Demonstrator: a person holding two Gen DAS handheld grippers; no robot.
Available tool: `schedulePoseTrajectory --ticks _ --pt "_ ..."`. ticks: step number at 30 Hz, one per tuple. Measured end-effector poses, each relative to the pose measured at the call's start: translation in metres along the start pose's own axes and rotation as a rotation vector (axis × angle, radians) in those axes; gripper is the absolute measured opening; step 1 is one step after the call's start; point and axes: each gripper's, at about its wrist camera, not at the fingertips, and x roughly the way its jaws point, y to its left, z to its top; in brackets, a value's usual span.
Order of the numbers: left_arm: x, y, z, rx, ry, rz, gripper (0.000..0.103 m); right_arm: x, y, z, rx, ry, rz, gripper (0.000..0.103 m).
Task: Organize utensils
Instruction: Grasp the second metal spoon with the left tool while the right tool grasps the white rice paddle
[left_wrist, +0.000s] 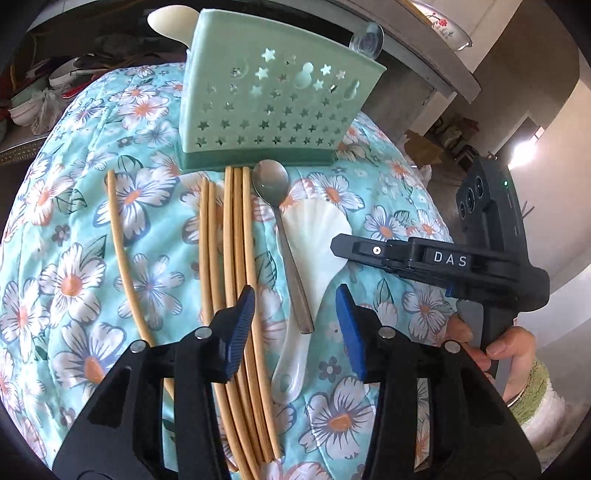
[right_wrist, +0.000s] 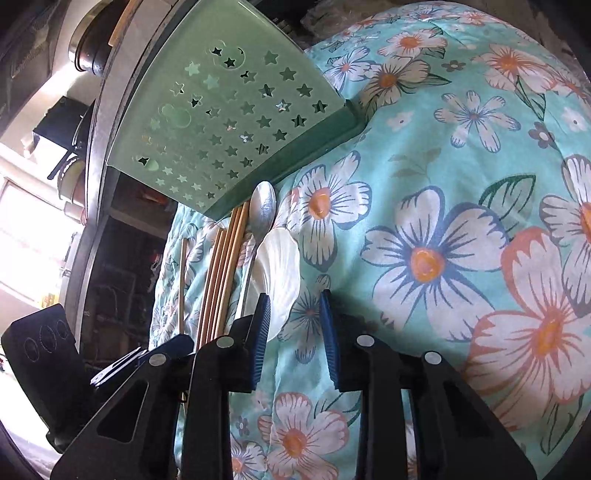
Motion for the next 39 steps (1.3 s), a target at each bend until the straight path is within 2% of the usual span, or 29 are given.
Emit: schedulePoseTrajectory --ticks 3,8,15,23,30,34,39 --pt "0.008 -0.005 0.003 0.021 0.016 0.044 0.035 0.005 0.004 -0.002 0.004 0.008 0.002 0.022" --pt "0.021 0.0 0.011 -0.02 0.049 0.068 0.026 0.014 0.008 0.0 0.027 0.0 -0.014 0.011" --pt "0.031 0.003 0.021 -0.054 0.078 0.059 0.022 0.008 0.003 0.006 0.037 -0.014 -0.02 0.008" --pt "0.038 0.004 0.024 -0.062 0.108 0.036 0.022 -0.031 -0.029 0.015 0.034 -0.034 -0.069 0.008" --pt "0.055 -0.006 0.035 -0.079 0.139 -0.023 0.023 -0.073 -0.06 0.014 0.052 -0.075 -0.139 0.008" --pt "0.069 -0.011 0.044 -0.097 0.166 -0.046 0.031 -0.094 -0.08 0.01 0.088 -0.101 -0.146 0.009" --pt "0.086 -0.019 0.051 -0.118 0.173 -0.024 0.037 -0.094 -0.087 0.002 0.122 -0.11 -0.125 0.009"
